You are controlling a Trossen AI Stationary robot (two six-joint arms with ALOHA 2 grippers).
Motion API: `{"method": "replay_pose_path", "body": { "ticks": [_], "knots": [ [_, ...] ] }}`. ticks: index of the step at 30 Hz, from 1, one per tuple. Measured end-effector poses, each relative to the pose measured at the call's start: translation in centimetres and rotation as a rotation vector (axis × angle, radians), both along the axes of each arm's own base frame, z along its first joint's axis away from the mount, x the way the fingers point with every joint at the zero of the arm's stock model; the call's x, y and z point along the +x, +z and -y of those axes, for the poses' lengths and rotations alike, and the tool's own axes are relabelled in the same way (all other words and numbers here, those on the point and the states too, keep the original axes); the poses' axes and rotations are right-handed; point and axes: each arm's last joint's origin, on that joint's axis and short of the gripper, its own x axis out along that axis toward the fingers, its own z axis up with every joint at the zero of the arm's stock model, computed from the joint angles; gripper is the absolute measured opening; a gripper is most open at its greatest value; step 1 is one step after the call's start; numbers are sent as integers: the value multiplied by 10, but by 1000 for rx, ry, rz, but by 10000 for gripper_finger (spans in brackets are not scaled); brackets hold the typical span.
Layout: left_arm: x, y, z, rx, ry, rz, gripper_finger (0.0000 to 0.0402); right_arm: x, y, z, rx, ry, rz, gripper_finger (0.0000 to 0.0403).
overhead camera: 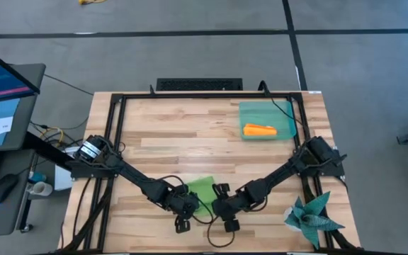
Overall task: Roll microfiber towels into tight, uniform cylinder then place into a basket
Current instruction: Roll the green towel
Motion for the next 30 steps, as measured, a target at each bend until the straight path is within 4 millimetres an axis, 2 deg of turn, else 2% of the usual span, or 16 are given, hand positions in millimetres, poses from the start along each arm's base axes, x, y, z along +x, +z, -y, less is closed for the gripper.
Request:
{"method": "replay_pose_path", "body": {
  "ticks": [11, 16, 23, 25, 30],
  "knots": [
    [0, 0, 1, -25, -46, -7, 14, 3, 0, 8, 8, -15, -16, 171],
    [0, 1, 1, -56, -67, -18, 14, 5, -1, 11, 5, -21, -17, 130],
    [1, 1, 2, -66, -77, -15, 14, 4, -1, 11, 9, -29, -22, 21],
    [1, 1, 2, -68, -81, -13, 14, 3, -1, 8, 23, -16, -30, 12],
    [4, 5, 4, -101, -98, 0, 14, -4, 5, -3, 163, -14, -94, 22]
  ]
}}
